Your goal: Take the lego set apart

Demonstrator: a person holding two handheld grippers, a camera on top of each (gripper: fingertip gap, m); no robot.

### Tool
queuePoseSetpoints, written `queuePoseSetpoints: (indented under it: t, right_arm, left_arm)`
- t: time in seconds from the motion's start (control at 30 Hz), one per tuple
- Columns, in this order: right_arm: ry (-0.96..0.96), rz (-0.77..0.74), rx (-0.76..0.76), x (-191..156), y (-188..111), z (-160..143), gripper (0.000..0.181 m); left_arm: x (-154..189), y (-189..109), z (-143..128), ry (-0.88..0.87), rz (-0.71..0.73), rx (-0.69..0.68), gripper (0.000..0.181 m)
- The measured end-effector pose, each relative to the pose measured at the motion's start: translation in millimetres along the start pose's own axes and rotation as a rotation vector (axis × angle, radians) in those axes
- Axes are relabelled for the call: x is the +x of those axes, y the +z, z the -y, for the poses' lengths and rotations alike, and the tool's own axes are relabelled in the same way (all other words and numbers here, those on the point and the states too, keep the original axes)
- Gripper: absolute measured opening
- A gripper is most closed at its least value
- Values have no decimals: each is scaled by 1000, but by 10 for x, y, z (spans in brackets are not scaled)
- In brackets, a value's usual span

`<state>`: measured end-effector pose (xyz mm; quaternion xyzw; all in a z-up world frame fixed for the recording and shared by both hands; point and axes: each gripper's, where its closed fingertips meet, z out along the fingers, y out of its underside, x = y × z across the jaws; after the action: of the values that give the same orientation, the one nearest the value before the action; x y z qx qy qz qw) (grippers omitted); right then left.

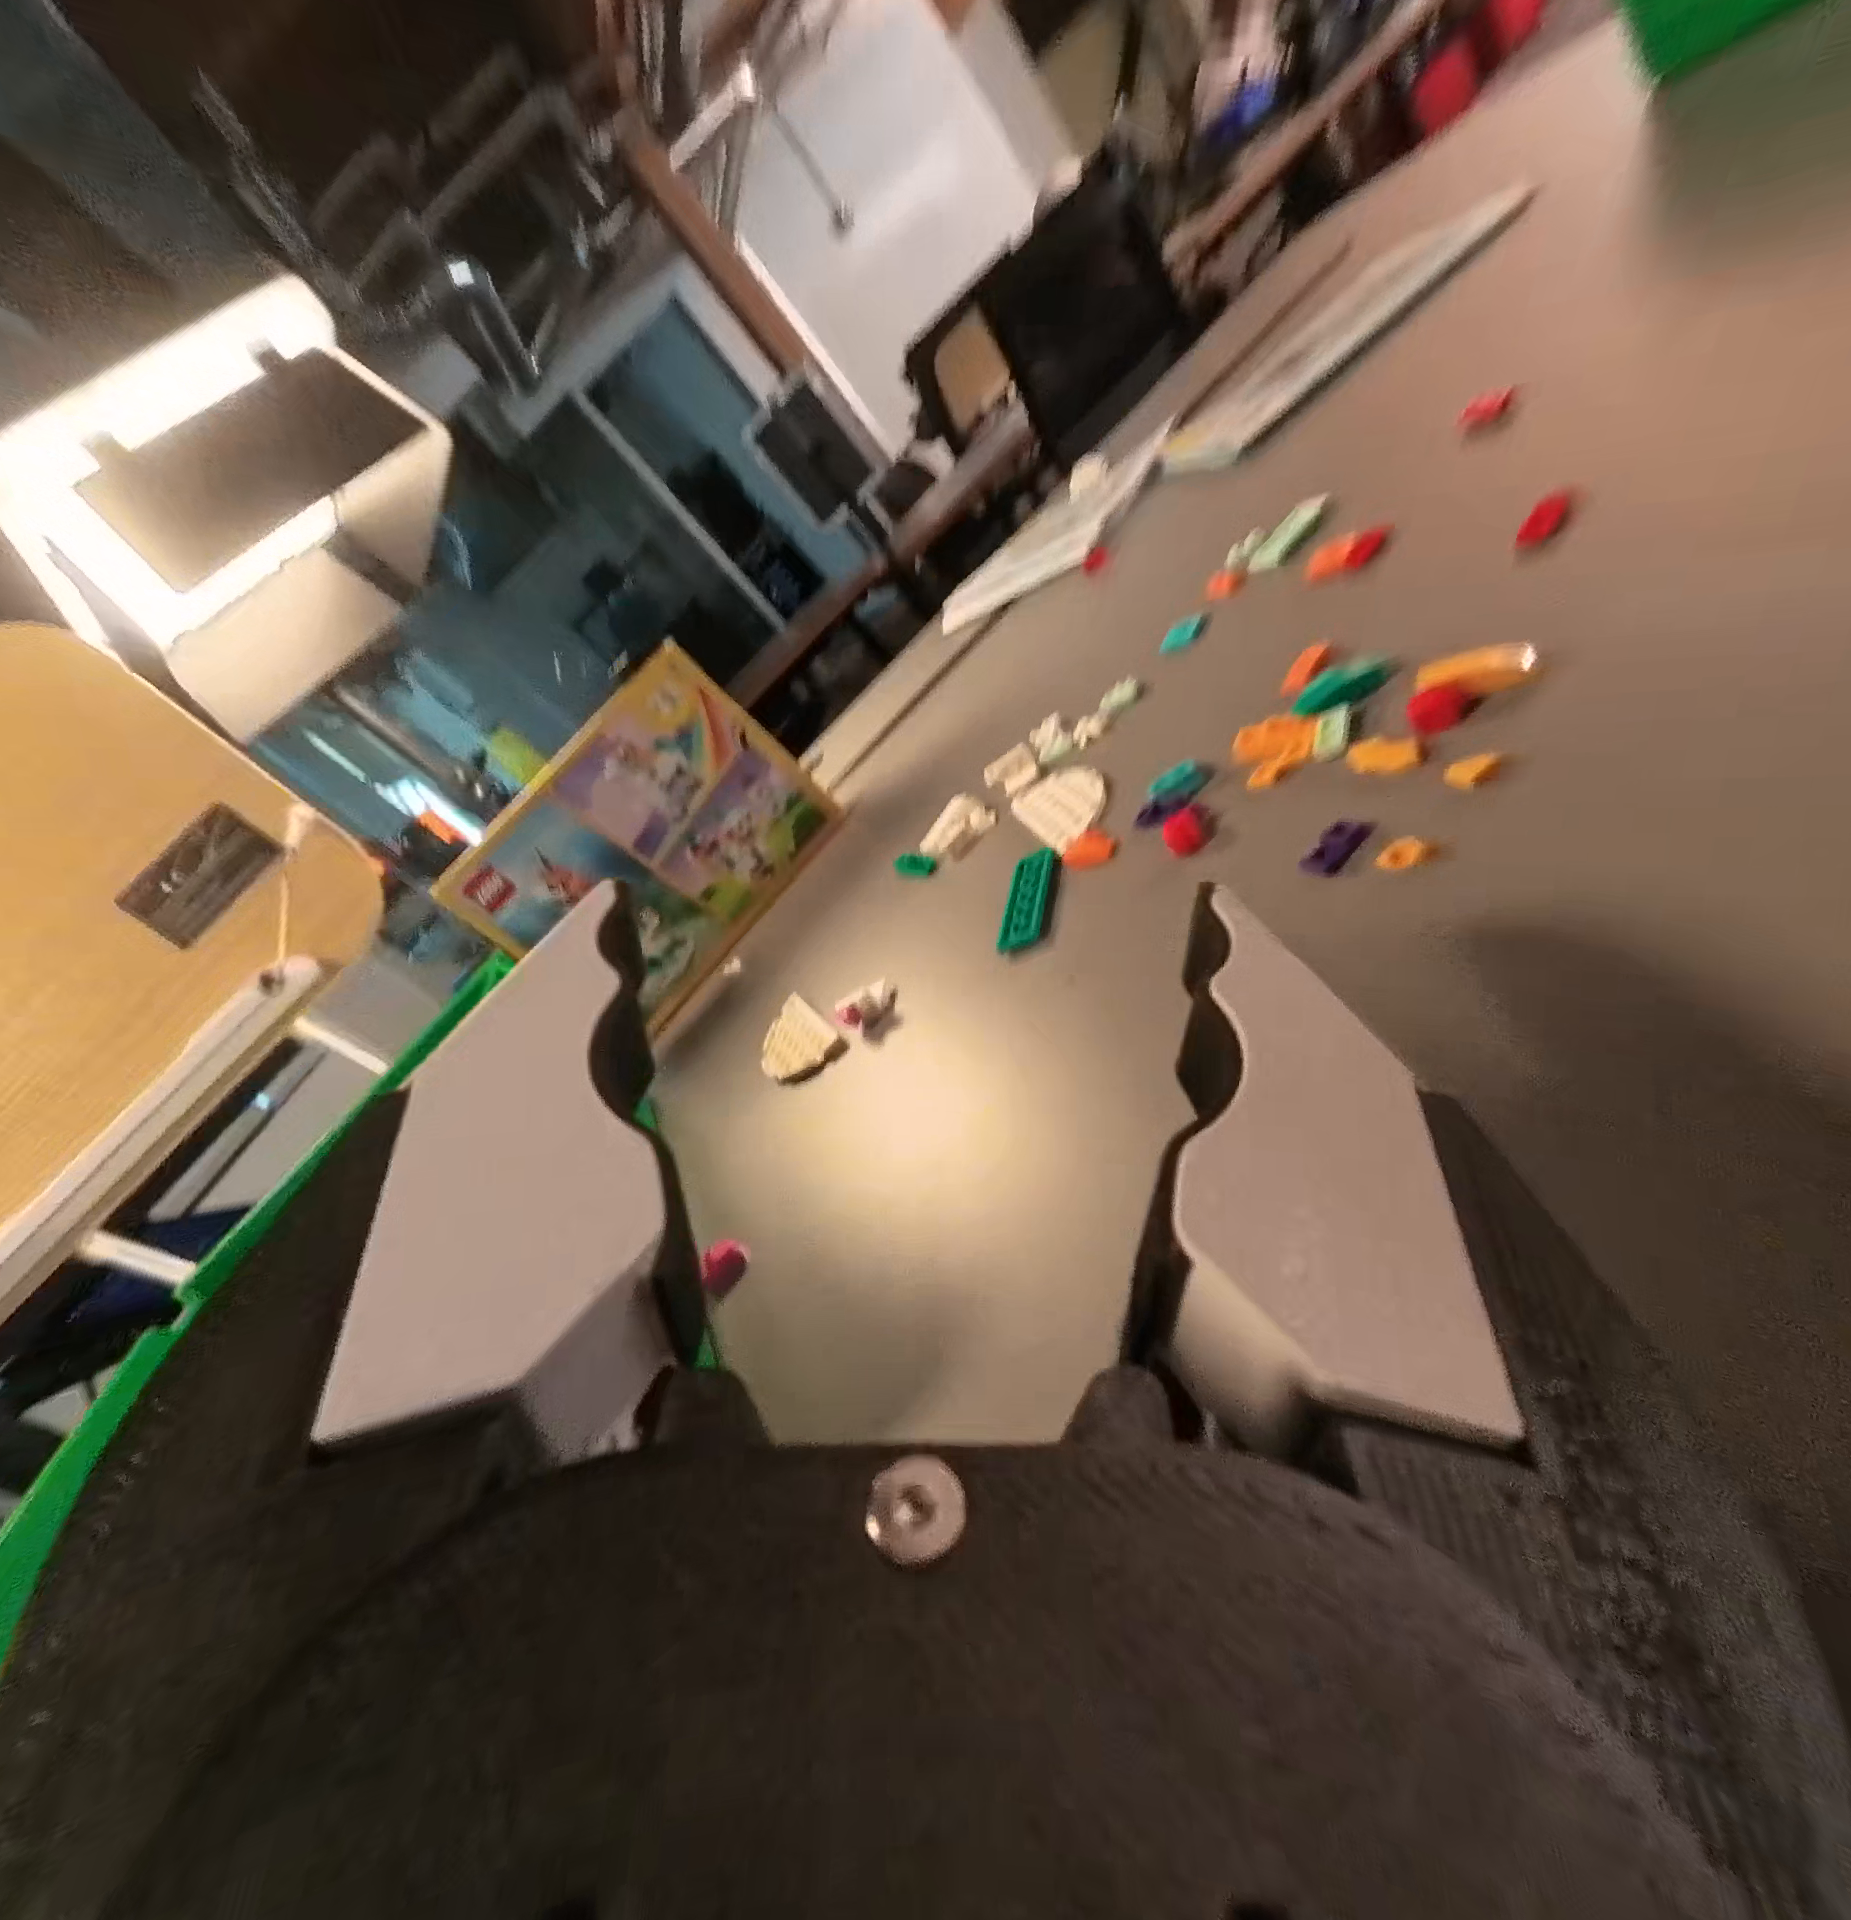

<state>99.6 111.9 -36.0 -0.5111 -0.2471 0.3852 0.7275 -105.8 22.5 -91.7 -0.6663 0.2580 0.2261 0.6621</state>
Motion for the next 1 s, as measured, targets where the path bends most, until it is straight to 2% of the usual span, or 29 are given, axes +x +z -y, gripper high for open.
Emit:
queuePoseSetpoints:
  t: [0.07,0.13,0.3,0.4,0.6,0.87,0.93,1.0]
  right_arm:
    - [-2,-8,-3,-15,-19,4,43]
    - [-32,-42,-2,-9,-38,13,42]
    - [-240,-100,-9,-89,-106,54,33]
    - [-343,-79,-29,-207,-105,31,31]
    - [-508,-8,-118,-394,16,-158,28]
    - [-572,4,-65,-479,23,-88,29]
    - [-552,0,-63,-488,35,-77,28]
    - [-425,72,-135,-575,148,-187,27]
  left_arm:
    - [-72,-83,133,-36,19,89,100]
    - [-139,-109,165,-91,25,115,99]
    - [-305,-115,24,-251,33,67,98]
    - [-308,-108,-53,-296,18,31,94]
    - [-152,6,-210,-271,-67,-79,84]
    - [-32,-18,-135,-174,-100,-47,81]
    - [48,-10,-103,-145,-133,-41,77]
    - [150,28,-93,-106,-174,-53,74]
